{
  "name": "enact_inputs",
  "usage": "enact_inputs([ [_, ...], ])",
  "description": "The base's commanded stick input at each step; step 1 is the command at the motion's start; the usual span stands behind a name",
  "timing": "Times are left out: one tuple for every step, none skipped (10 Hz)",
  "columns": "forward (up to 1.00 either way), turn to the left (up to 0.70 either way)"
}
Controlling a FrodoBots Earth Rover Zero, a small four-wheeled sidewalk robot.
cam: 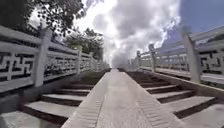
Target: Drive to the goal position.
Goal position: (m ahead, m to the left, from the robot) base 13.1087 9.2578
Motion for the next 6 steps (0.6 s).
enact_inputs([
  [0.7, 0.0],
  [0.7, 0.0],
  [0.7, 0.0],
  [0.7, 0.0],
  [0.7, 0.0],
  [0.7, 0.0],
])
